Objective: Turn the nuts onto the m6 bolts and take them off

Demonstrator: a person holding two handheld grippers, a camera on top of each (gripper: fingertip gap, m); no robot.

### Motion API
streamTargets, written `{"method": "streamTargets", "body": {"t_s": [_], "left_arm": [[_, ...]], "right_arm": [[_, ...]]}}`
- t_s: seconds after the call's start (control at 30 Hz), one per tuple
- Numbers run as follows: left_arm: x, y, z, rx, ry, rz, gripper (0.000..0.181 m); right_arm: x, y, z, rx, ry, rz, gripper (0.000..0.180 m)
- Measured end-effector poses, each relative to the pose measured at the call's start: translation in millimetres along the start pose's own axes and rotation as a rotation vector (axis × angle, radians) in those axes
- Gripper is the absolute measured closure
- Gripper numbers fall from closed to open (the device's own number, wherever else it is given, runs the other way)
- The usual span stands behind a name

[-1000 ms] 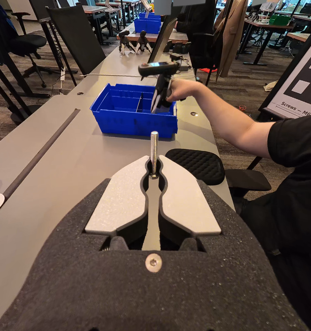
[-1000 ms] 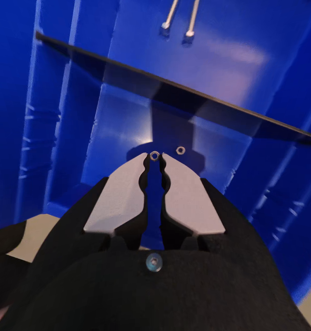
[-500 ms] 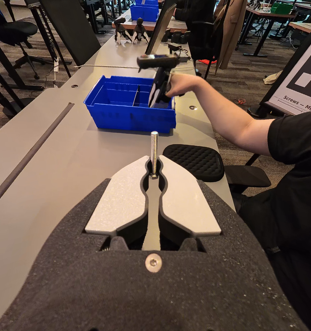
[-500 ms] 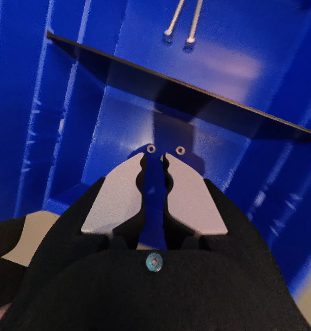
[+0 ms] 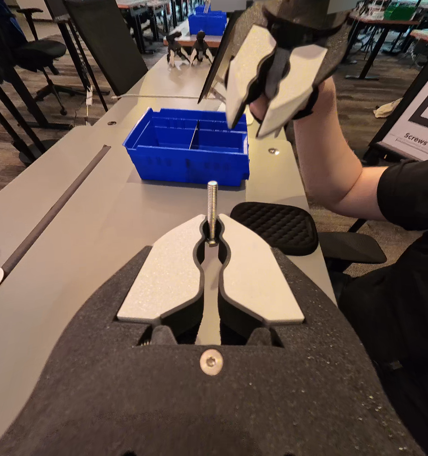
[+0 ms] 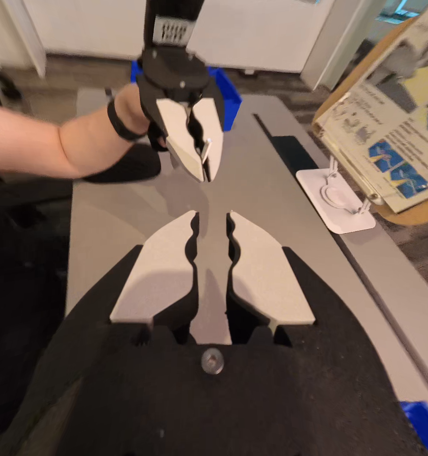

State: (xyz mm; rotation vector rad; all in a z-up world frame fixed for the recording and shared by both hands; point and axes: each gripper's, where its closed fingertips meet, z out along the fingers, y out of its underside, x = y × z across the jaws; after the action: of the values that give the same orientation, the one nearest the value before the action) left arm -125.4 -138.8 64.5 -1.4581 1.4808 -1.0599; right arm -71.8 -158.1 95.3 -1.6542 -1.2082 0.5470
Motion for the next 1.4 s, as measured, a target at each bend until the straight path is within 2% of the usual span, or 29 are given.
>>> {"method": "streamTargets", "body": {"t_s": [0.2,0.37,0.73,0.93,1.03,1.23,1.33,1.4], "left_arm": [[-5.3,31.6,9.8,-0.172,-0.054,0.027,0.176],[-3.5,46.9,15.2,-0.241,-0.044,0.034,0.177],[4.9,40.3,16.2,-0.226,-0.023,0.056,0.176],[5.7,38.3,16.6,-0.214,-0.025,0.066,0.174],[7.4,33.4,17.1,-0.185,-0.017,0.051,0.154],[4.5,24.5,10.7,-0.138,-0.038,0.037,0.139],[-2.1,19.6,2.5,-0.114,-0.066,0.024,0.14],[-4.6,17.1,-1.4,-0.101,-0.074,0.014,0.142]], "right_arm": [[-8.9,-1.9,47.9,-0.297,-0.119,-0.32,0.154],[-13.7,6.0,68.8,-0.449,-0.194,-0.447,0.155],[-19.4,16.6,83.6,-0.473,-0.278,-0.448,0.172],[-22.7,17.2,81.9,-0.442,-0.3,-0.413,0.175],[-21.5,15.8,76.3,-0.404,-0.292,-0.388,0.175],[0.0,30.6,43.1,-0.397,-0.207,-0.327,0.175],[41.9,52.6,3.1,-0.453,-0.085,-0.236,0.175],[90.7,80.2,-34.3,-0.539,0.061,-0.114,0.175]]}}
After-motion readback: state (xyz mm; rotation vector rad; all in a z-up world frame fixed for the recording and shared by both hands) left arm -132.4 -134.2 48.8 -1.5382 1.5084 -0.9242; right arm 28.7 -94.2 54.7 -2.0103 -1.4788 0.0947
